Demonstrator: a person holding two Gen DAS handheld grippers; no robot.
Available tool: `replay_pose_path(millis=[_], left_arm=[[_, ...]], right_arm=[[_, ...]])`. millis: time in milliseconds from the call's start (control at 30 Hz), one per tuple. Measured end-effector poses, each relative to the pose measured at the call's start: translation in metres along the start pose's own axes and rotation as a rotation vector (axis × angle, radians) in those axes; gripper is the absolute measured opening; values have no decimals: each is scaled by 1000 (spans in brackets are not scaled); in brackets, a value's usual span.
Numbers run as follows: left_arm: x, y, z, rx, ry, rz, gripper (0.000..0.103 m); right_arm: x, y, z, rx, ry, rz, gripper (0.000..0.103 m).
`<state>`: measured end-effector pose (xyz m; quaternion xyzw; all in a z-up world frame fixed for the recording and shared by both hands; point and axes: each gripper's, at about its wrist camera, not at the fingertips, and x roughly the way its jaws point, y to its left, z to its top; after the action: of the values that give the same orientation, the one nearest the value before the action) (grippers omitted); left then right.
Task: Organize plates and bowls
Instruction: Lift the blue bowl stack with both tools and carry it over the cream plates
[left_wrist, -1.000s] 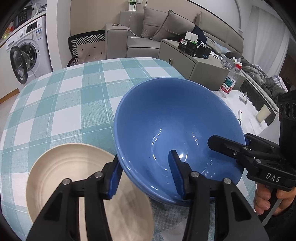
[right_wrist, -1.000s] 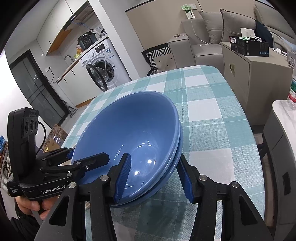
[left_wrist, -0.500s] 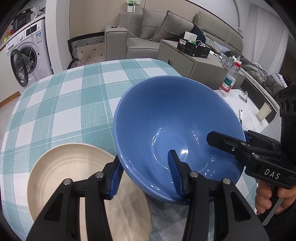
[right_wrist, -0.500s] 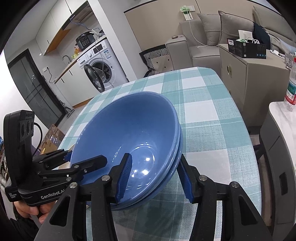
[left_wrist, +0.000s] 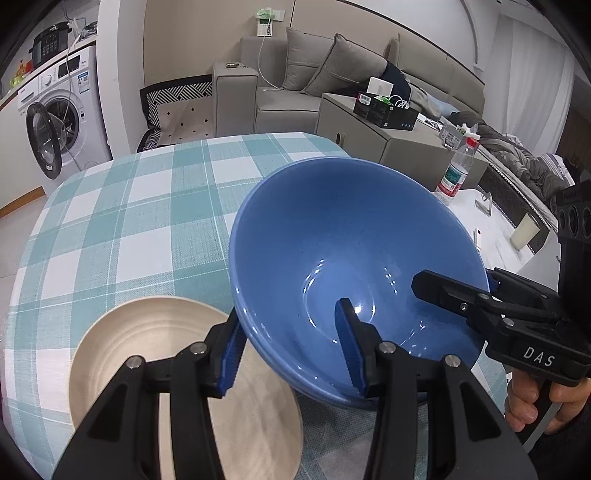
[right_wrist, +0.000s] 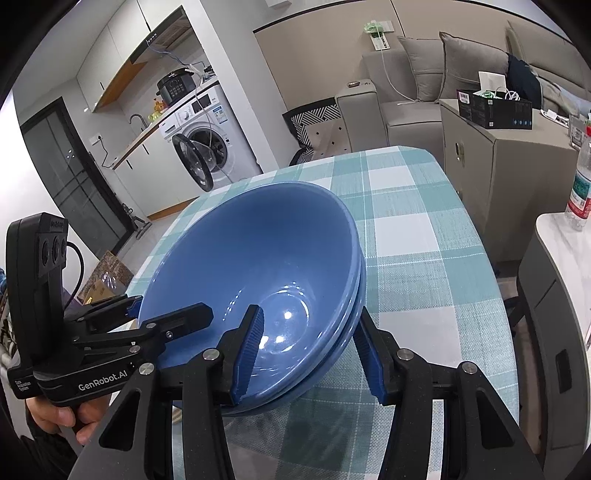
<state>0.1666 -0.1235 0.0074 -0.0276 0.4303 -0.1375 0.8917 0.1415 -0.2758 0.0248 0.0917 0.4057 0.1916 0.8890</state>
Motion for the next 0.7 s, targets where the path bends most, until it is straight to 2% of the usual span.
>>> replay_pose_path(millis=[700], left_arm=[[-51,0,9,1,-95,22,46]], right_arm=[[-45,33,7,-7,-109,25,51]])
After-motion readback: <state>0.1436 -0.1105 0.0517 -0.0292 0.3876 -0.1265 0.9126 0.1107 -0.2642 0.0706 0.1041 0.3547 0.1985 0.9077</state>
